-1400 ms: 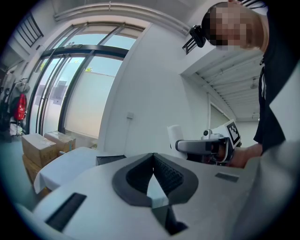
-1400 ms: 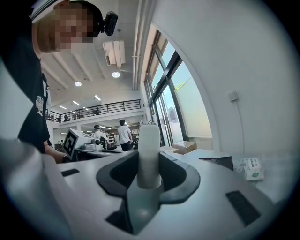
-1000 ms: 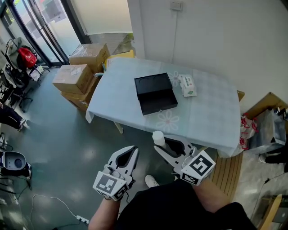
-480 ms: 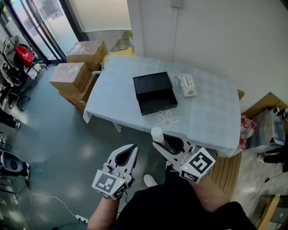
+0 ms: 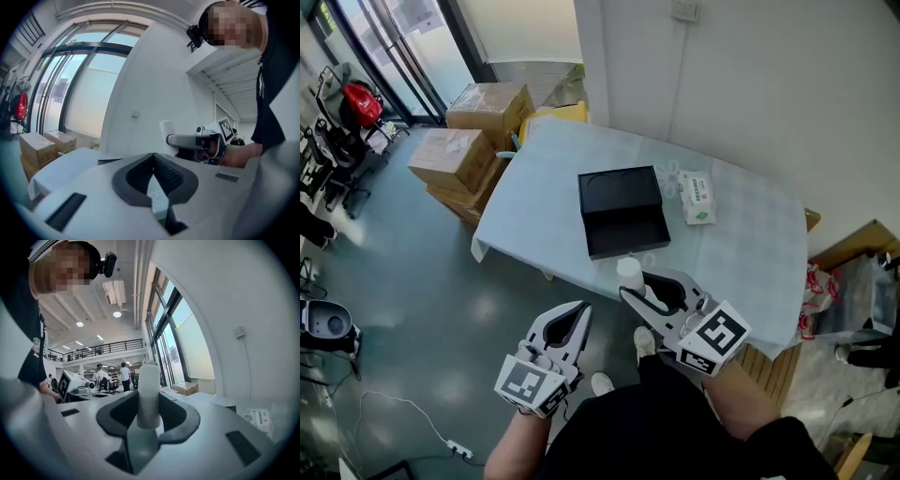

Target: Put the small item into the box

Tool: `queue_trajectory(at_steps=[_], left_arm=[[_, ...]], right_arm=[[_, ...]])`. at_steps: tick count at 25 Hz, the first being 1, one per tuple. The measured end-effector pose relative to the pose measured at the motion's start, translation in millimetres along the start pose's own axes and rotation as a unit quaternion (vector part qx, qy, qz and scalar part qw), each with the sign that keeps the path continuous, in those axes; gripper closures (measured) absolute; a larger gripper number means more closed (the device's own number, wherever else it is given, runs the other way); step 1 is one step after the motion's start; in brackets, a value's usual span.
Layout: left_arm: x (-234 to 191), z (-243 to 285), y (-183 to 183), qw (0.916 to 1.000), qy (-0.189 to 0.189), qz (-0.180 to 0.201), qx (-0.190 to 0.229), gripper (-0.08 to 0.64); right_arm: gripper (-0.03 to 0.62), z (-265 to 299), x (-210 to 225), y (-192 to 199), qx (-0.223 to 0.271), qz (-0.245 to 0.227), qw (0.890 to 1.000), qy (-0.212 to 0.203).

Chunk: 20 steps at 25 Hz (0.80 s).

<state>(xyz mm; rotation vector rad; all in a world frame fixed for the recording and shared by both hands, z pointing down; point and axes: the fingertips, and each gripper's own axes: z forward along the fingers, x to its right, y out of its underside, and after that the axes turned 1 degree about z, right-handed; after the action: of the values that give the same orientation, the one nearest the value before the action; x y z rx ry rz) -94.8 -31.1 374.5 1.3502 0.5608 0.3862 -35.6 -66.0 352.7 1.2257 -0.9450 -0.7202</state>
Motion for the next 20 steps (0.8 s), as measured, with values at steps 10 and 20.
queue_trajectory(at_steps=[10, 20], left_arm=[[-10.1, 63.3, 1.4, 0.9998, -0.017, -0.013, -0.001, 0.552], [-26.5, 111.0, 18.2, 0.9991, -0.025, -0.027, -0.021, 0.552]], right_arm=[[0.454, 16.4, 72.2, -5.0, -0.019, -0.005, 0.999, -0.027], [0.454, 48.8, 129.5, 16.0, -0.053, -0.001, 0.998, -0.047]])
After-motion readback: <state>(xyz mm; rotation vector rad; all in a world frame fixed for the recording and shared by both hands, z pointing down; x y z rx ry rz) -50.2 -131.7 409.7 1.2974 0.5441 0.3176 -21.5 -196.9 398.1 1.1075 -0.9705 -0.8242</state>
